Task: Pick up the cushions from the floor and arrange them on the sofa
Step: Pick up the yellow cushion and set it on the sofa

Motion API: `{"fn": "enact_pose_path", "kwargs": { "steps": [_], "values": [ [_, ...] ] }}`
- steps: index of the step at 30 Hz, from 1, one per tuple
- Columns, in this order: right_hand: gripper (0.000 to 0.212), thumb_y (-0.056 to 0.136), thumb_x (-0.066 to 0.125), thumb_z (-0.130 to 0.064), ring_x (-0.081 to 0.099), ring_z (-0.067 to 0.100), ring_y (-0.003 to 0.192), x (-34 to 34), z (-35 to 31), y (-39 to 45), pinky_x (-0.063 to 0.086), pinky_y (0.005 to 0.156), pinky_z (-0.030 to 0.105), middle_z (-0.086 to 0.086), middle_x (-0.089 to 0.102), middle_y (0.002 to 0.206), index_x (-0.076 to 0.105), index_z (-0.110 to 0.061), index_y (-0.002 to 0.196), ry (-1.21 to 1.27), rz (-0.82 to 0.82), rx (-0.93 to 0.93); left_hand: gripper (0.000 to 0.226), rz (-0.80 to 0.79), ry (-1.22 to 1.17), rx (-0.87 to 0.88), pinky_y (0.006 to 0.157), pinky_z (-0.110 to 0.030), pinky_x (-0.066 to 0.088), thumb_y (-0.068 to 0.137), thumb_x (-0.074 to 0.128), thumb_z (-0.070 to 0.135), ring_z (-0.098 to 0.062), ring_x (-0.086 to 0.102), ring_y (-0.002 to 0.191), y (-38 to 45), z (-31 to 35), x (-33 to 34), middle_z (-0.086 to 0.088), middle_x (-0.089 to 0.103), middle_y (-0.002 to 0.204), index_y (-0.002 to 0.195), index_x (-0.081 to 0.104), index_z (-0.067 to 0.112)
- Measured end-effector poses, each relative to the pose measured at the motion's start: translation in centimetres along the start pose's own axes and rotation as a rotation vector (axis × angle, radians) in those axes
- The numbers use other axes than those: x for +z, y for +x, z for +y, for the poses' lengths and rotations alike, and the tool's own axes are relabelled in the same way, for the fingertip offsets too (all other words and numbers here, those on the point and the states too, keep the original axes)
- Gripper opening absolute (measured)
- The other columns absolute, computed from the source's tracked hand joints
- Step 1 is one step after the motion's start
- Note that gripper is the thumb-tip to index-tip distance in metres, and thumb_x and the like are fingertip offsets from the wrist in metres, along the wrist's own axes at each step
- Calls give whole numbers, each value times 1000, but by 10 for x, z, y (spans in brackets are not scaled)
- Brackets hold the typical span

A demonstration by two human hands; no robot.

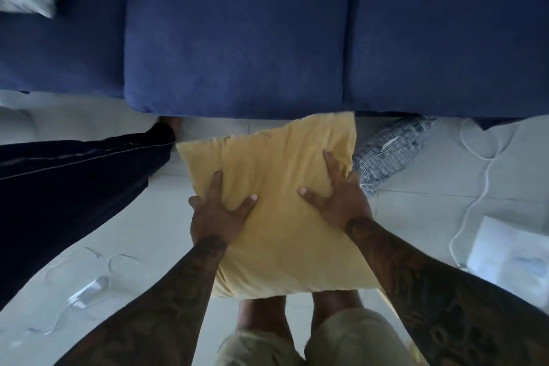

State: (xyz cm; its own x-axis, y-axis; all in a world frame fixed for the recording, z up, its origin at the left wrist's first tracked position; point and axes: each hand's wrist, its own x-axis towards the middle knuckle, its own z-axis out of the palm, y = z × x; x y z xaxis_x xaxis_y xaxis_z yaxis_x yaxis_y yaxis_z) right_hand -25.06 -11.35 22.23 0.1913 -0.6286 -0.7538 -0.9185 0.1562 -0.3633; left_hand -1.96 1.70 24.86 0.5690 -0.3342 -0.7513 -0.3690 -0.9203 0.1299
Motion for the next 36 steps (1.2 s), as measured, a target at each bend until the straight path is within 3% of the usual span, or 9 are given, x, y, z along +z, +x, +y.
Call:
{"fn": "enact_pose_path", "kwargs": {
  "steps": [4,10,15,21,27,32,36],
  "values": [
    [109,68,59,-97,59,47,126,-42,-26,-55,51,102,57,17,38,144,-4,-73,154,54,75,-4,107,30,15,71,98,-50,51,69,48,99,-43,60,116,-44,15,-49,-11,29,147,159,8,56],
    [105,64,61,-97,63,44,121,-80,-60,-131,52,99,54,14,40,142,-8,-85,143,153,212,16,109,100,25,178,97,-49,51,65,46,103,-41,61,115,-100,31,-111,-12,25,152,156,6,60],
    [107,65,61,-97,62,45,121,-107,-85,-181,53,97,56,14,41,140,-3,-81,149,186,282,-10,108,125,27,256,95,-47,51,68,50,100,-40,60,115,-145,42,-157,-13,26,152,157,4,59],
    [103,64,63,-96,60,44,120,-151,-99,-208,53,95,55,14,39,139,-6,-85,141,197,323,-119,113,218,-45,318,82,-39,43,61,47,103,-23,46,88,-182,52,-184,-10,29,139,157,6,59],
    [103,64,62,-98,59,46,127,-176,-94,-224,52,97,58,16,36,152,-10,-87,137,214,315,-120,113,232,-39,324,94,-46,51,62,49,102,-37,59,107,-206,77,-191,-12,27,143,156,4,60],
    [104,63,63,-98,56,46,132,-201,-78,-226,51,102,61,15,32,157,-9,-87,138,216,298,-133,116,232,-34,325,90,-44,50,59,48,102,-27,51,95,-226,100,-186,-12,27,139,156,3,59],
    [103,63,62,-98,57,44,131,-213,-70,-227,50,104,59,18,34,154,-10,-88,136,215,287,-139,115,203,-16,301,92,-45,52,60,49,101,-35,59,109,-234,111,-187,-12,24,145,155,-2,61]
  ]
}}
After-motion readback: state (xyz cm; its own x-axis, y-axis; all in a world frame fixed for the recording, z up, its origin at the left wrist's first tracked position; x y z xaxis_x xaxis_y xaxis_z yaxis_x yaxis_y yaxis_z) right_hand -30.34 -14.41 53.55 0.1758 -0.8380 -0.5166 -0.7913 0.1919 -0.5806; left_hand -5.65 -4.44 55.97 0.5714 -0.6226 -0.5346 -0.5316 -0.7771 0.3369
